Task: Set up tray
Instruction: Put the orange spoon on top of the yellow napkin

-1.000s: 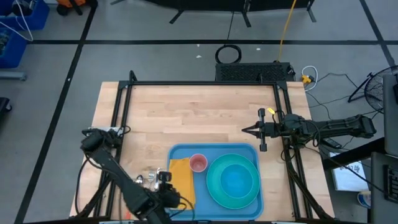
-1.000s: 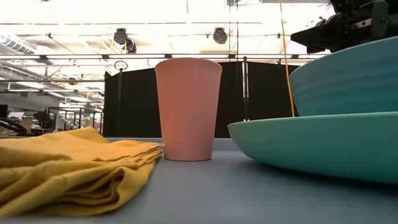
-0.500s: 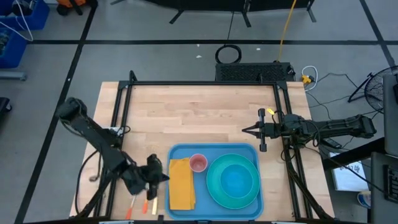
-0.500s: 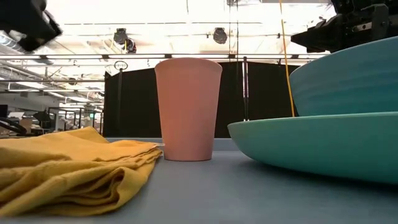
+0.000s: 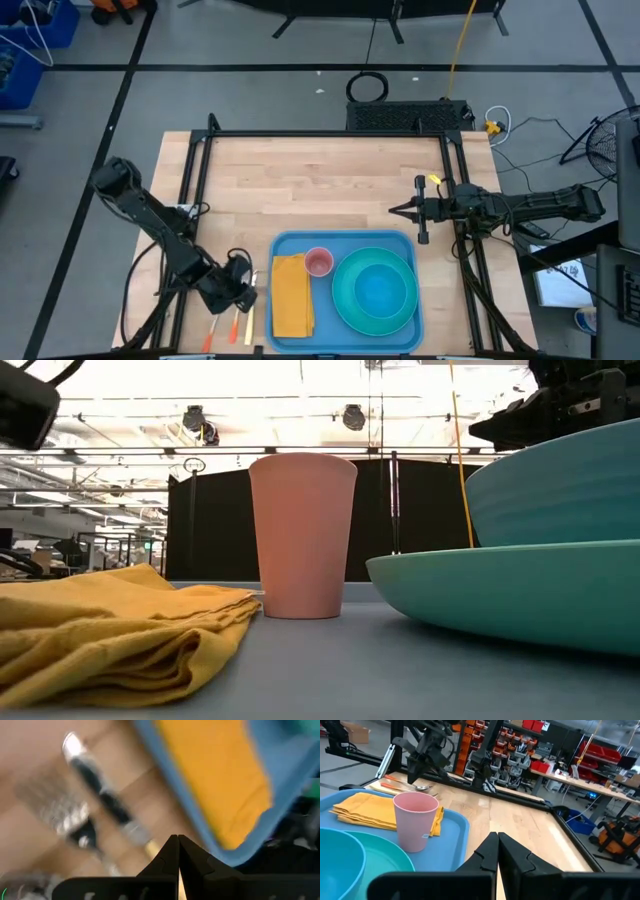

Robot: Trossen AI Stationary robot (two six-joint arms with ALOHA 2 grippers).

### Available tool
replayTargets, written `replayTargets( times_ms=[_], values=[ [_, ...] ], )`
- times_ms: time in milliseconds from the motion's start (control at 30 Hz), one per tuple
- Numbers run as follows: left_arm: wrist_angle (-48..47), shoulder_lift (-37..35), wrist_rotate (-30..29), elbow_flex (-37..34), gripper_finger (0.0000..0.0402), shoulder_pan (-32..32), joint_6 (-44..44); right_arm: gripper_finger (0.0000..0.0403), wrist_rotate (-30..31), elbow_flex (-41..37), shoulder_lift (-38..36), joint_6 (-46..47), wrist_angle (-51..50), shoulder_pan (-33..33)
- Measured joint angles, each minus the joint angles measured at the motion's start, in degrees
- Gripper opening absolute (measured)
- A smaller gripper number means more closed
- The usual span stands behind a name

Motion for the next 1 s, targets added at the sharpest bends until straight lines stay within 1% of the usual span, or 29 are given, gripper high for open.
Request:
replayTargets(
  times_ms=[100, 267, 333, 433, 600, 667, 800, 900, 1000],
  values=[
    [-5.74, 1.41, 5.43, 2.8, 0.0003, -0.01, -2.01, 0.0, 0.0, 0.0, -0.03, 0.32, -0.91, 0.0],
    [-15.42, 2.33, 7.17, 8.32, 0.0009, -0.28, -3.17, 0.0, 0.02, 0.0, -0.01, 0.34, -1.6, 0.0],
    [-17.84, 2.3, 7.34, 10.01, 0.002, -0.28, -5.09, 0.0, 0.02, 0.0, 0.0, 0.34, -1.77, 0.0],
    [-21.07, 2.38, 10.47, 11.22, 0.0041, -0.8, -9.73, 0.0, 0.02, 0.0, 0.0, 0.34, -1.74, 0.0],
    [-21.11, 4.61, 16.34, 11.61, 0.009, -4.22, -17.33, 0.0, 0.03, 0.0, -0.01, 0.08, -1.74, 0.0],
    [-21.18, 6.25, 17.7, 11.61, 0.0115, -6.16, -20.72, 0.0, 0.04, 0.0, 0.0, -0.04, -1.54, 0.0],
    [-19.42, 8.56, 17.42, 11.61, 0.0171, -8.84, -23.72, 0.0, 0.02, 0.0, 0.0, -0.2, -0.78, 0.0],
    [-19.04, 9.65, 17.28, 11.61, 0.0213, -8.89, -23.99, 0.0, 0.02, 0.0, -0.02, -0.27, 0.06, 0.01],
    [-19.3, 11.4, 17.73, 11.61, 0.0247, -8.91, -24.02, 0.0, -0.02, 0.0, 0.0, -0.29, 0.9, 0.0]
  ],
)
